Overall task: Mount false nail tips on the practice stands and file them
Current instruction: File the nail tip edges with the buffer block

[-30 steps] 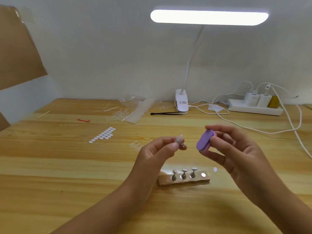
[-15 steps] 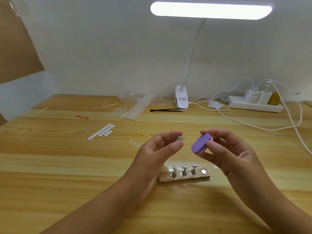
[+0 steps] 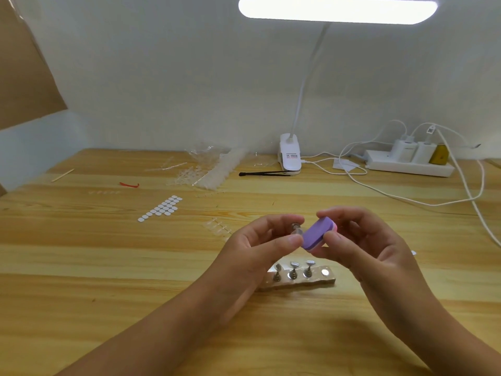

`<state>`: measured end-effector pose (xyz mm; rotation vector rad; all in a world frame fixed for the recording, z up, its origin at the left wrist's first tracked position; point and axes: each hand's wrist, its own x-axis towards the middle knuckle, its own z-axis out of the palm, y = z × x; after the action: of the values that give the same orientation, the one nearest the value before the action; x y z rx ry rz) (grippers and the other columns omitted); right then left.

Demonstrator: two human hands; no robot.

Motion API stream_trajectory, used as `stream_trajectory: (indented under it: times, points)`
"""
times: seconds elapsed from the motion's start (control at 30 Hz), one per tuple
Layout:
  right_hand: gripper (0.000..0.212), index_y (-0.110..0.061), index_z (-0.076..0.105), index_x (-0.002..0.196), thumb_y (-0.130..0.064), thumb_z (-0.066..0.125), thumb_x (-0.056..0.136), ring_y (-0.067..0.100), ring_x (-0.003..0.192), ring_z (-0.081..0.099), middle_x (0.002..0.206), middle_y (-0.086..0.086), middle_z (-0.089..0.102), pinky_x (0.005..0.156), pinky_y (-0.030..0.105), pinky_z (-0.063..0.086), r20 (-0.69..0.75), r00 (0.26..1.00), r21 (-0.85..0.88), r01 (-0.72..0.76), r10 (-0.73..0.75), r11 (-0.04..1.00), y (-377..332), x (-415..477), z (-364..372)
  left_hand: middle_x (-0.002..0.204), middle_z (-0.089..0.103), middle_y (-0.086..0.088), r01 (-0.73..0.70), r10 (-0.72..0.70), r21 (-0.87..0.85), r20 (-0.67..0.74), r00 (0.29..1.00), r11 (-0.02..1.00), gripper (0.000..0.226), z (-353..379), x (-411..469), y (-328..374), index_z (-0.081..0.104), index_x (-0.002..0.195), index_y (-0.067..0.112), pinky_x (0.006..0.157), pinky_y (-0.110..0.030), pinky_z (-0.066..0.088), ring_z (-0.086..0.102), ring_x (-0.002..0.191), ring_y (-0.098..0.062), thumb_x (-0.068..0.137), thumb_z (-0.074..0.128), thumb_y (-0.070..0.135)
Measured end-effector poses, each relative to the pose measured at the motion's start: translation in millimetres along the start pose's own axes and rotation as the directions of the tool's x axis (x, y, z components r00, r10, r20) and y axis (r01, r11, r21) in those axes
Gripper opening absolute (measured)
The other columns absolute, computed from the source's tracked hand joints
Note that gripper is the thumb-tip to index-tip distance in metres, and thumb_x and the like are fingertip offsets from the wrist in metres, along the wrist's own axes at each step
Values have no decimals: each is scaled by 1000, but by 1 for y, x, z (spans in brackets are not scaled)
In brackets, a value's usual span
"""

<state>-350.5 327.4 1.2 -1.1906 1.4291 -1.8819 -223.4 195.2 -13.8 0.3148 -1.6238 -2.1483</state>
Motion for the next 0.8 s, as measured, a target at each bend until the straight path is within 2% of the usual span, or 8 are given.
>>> stream_trajectory:
  times: [0.1,0.2,0.37,0.4,0.47,0.6,0.7,0.8]
  points:
    - [20,-24,72,95,-21,70,75,19,81,71,90,7,74,74,24,57,37,999,-18,12,-12,1000,0,-2,3,102,66,-4,-26,26,-26,0,1000,999,35,-1,0,0,75,105,26,100,-29,48,63,101,-16,71,77,30]
    - [20,-22,71,96,-19,75,76,19,82,72,89,6,73,75,25,57,-42,996,48,78,-76,996,1,-2,4,100,68,0,-53,54,28,-18,998,998,34,-2,-1,2,76,104,28,102,-27,47,63,100,-11,70,77,33]
    - [22,-17,71,96,-18,77,75,23,86,71,91,9,74,76,29,58,-8,997,36,79,-79,996,6,-6,13,110,73,-8,-47,52,123,-36,998,991,38,0,-3,4,75,105,22,102,-35,48,67,106,-22,71,74,39]
    - [23,-17,70,97,-19,77,74,22,86,71,91,9,74,76,30,58,-39,996,32,86,-85,996,6,-6,13,111,73,-8,-45,53,132,-51,997,990,39,0,-3,4,75,105,21,103,-36,46,66,108,-23,70,74,40]
    - [24,-17,70,99,-19,73,75,21,85,71,90,7,73,78,28,58,-114,988,33,106,-102,994,5,-5,11,108,74,-3,-43,57,152,-89,994,987,39,0,-3,3,77,102,25,103,-35,44,66,105,-17,68,75,43]
    - [21,-17,70,95,-21,73,75,25,87,72,93,10,74,76,31,58,-10,999,-2,49,-49,999,4,-6,13,108,74,-6,-32,51,173,-107,993,984,37,0,-3,0,76,101,26,105,-39,45,67,107,-21,69,74,44]
    - [25,-19,70,97,-27,73,73,21,86,71,90,7,74,80,33,59,-134,988,-2,78,-77,997,4,-5,12,103,74,2,-32,53,167,-123,991,985,37,1,-2,0,77,100,28,100,-33,45,65,99,-10,68,75,46]
    - [25,-17,69,94,-28,72,71,21,84,72,89,8,74,78,40,57,-80,996,-13,37,-38,999,3,-3,14,109,74,-2,-27,48,162,-125,991,986,38,1,-3,-1,76,102,26,104,-36,44,66,106,-16,69,74,45]
